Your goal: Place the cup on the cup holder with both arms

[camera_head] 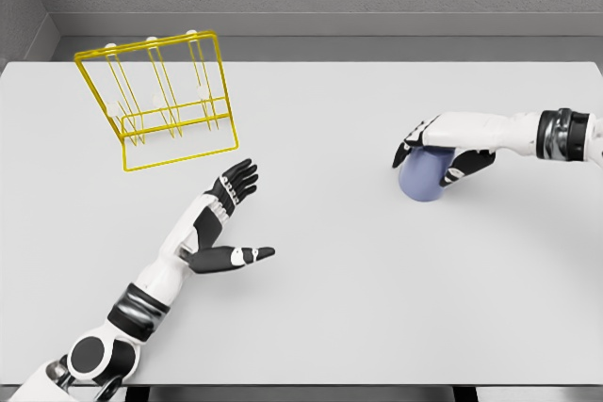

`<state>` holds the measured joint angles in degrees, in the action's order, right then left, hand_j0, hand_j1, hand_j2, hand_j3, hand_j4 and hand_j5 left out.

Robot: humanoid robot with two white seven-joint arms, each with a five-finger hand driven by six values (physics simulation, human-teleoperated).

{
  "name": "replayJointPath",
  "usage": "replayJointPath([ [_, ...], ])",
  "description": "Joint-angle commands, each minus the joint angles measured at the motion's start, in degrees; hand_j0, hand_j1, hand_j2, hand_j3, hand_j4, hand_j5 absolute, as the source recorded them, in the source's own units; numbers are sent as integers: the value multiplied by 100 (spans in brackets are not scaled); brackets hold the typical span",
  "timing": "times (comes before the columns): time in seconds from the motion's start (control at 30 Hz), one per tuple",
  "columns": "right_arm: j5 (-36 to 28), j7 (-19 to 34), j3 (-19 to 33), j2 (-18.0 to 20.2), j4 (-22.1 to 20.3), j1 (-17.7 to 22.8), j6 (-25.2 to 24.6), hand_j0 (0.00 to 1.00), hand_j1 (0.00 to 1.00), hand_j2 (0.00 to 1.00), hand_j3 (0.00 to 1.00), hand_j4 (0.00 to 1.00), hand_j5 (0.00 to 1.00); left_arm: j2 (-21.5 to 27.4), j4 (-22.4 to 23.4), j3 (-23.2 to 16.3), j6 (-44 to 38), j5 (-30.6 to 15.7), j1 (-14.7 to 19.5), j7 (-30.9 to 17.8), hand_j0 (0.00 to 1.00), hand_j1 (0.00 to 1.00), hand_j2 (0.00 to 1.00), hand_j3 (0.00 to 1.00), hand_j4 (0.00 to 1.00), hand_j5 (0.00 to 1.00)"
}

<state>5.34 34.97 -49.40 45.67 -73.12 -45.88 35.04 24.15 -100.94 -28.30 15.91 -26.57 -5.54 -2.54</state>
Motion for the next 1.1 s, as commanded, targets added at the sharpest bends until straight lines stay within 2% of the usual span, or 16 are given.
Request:
replayJointPath([
  [0.0,-16,3,0,4,-62,0,-4,64,64,64,64,64,64,2,-4,0,0,-6,0,-1,100,100,100,100,100,100],
  [0.2,-16,3,9,21,-132,-35,-4,62,62,62,62,62,62,2,-4,0,0,-6,0,-1,100,100,100,100,100,100],
  [0.37,-25,3,35,65,-510,-114,-4,62,62,62,62,62,62,2,-4,0,9,-6,0,-18,100,100,100,100,100,100],
  [0.53,-33,3,62,56,-668,-246,-4,62,62,62,62,62,62,2,-4,0,9,-6,-18,-18,100,100,100,100,100,100],
  [1.07,-33,3,62,-181,-1081,-360,-4,62,62,62,62,62,62,2,-4,35,9,-6,-35,-18,100,100,100,100,100,100],
])
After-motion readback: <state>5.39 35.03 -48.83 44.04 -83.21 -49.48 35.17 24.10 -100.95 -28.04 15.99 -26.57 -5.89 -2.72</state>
